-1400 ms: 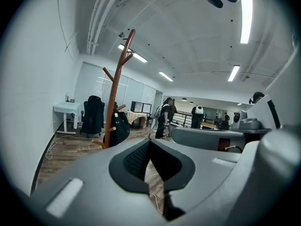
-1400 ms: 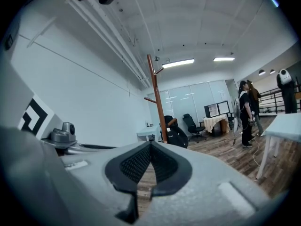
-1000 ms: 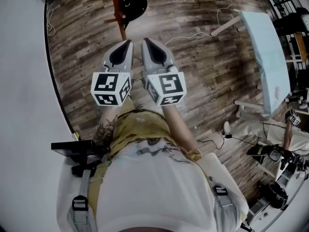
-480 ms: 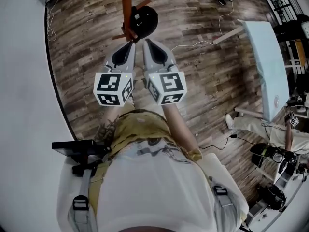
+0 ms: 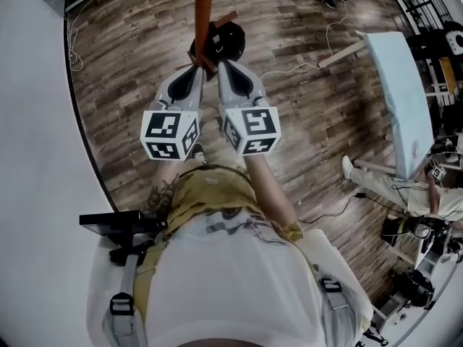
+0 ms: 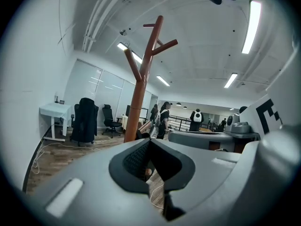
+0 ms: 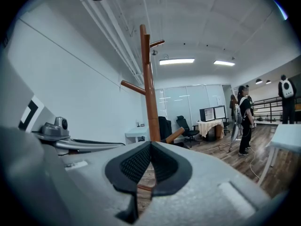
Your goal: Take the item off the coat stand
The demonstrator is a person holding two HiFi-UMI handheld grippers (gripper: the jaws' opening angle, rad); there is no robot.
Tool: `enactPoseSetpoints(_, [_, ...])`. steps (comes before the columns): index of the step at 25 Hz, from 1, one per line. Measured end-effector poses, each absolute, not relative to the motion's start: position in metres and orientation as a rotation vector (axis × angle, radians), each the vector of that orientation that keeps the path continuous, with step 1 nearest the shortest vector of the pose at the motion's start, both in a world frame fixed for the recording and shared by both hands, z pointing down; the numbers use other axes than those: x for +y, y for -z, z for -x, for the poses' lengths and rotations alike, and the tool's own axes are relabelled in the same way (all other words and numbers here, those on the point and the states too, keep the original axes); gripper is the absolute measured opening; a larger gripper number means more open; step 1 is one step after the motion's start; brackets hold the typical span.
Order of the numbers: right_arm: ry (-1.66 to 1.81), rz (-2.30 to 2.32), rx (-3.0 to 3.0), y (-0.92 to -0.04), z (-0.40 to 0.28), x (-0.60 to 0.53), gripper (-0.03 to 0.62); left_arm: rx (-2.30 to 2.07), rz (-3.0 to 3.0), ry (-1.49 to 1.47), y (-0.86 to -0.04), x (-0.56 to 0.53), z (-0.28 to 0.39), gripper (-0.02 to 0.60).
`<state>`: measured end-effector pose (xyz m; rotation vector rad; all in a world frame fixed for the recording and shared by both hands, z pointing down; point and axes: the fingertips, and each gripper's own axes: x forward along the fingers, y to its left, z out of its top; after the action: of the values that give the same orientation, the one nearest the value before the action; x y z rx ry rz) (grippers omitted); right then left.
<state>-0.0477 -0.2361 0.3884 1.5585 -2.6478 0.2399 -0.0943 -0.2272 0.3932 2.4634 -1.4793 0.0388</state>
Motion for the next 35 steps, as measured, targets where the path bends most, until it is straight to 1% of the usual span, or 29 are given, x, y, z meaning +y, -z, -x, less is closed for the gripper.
enactPoseSetpoints(10, [-0.279,-1.535,-2.617,-0.406,0.055,-0.263,0.0,-1.512,-2.402,-0.039,-0.407,-0.248,0.112,0.0])
enactPoseSetpoints(14, [-0.288,-1.463,-2.63,-0.408,0.058,-0.277,0.028,-1.561,-2.361,-0.045,-0.407,-0.261,0.114,0.0])
enactPoseSetpoints(21, [-0.287,-1.379,-2.639,-0.414,0.061,-0.306,0.038,-1.64,-2.314,-0.058,-0.408,-0.286,0.119,0.0])
enactPoseSetpoints(24, [-0.291,-1.343,-2.637,-0.422,0.067,-0.31,0.052,-1.665,-2.303,-0.056,-0.409,-0.288,0.124,0.0])
enactPoseSetpoints(27, [-0.308,-1.311,-2.613,-0.431,0.069,-0.317,0.099,-1.681,-2.295,-0.059,-0.408,-0.293,0.126,0.0])
enactPoseSetpoints(29, [-0.325,-1.287,-2.597,-0.435,0.07,-0.323,0.115,-1.69,-2.285,-0.067,-0.407,-0.297,0.127,0.0])
enactPoseSetpoints(35, [-0.317,-1.217,-2.547,-0.456,0.08,-0.335,0.13,-1.72,-2.261,-0.073,-0.411,-0.303,0.137,0.0])
